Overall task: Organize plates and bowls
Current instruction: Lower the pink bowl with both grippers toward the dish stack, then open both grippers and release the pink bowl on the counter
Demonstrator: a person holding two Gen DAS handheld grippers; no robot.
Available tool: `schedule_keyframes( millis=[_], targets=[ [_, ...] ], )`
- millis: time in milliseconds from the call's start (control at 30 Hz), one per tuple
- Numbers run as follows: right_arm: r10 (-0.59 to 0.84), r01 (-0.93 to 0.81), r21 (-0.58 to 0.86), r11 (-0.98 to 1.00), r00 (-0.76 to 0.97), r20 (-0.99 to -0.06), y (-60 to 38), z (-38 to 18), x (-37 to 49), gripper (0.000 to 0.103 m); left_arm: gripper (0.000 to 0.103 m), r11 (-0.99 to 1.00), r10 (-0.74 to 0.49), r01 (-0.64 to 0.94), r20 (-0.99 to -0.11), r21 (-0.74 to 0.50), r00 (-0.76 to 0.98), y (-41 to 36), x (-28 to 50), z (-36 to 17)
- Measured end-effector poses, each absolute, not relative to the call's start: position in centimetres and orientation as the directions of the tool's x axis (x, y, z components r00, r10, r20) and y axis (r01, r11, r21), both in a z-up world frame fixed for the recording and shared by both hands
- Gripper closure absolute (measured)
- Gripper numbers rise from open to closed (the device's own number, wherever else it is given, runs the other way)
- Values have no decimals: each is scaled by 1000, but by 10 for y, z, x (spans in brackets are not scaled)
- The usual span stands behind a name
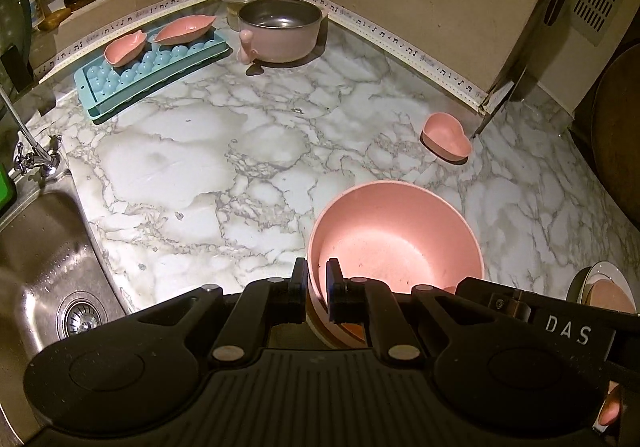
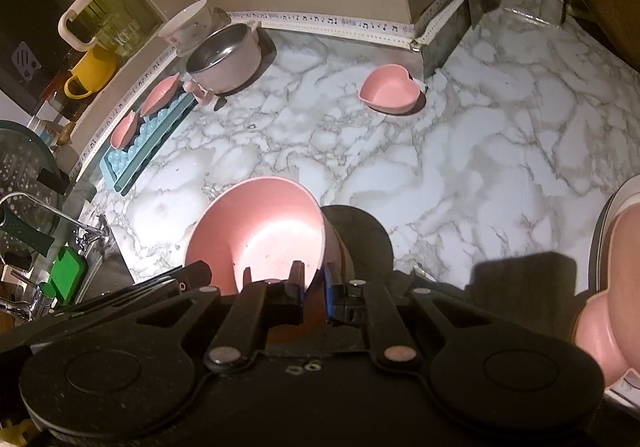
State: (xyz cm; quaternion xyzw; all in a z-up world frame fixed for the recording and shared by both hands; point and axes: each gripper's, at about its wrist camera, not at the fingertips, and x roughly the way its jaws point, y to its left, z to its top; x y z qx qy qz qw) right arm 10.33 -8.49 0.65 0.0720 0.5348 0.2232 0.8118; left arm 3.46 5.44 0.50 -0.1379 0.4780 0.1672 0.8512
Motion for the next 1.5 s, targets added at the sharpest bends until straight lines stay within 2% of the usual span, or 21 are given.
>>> schedule_keyframes(
  millis=[567,900,1200,1333,1400,1467,1500],
  targets=[
    [441,-277,364,889,306,-844,-86,0,105,94,94,908,143,-412,-871,-73,471,56,37,-2],
    [453,-289,371,882,308,-837,-87,6,106,85,93,936,132,-349,-866,-52,483,51,35,4],
    [469,-315,372,873,334,-818,-90,25,111,80,91,940,102,-331,-854,-86,511,54,36,18],
    [469,-323,365,873,350,-811,-92,32,115,75,90,950,88,-297,-836,-93,541,51,39,29],
    [468,-324,363,874,358,-808,-93,35,117,73,85,955,82,-281,-829,-93,553,48,42,33],
    [470,-326,362,873,369,-802,-95,40,121,70,68,957,80,-274,-821,-95,566,47,45,37],
    [471,-326,362,874,377,-798,-96,42,122,70,63,957,78,-271,-815,-99,574,47,46,39]
  ],
)
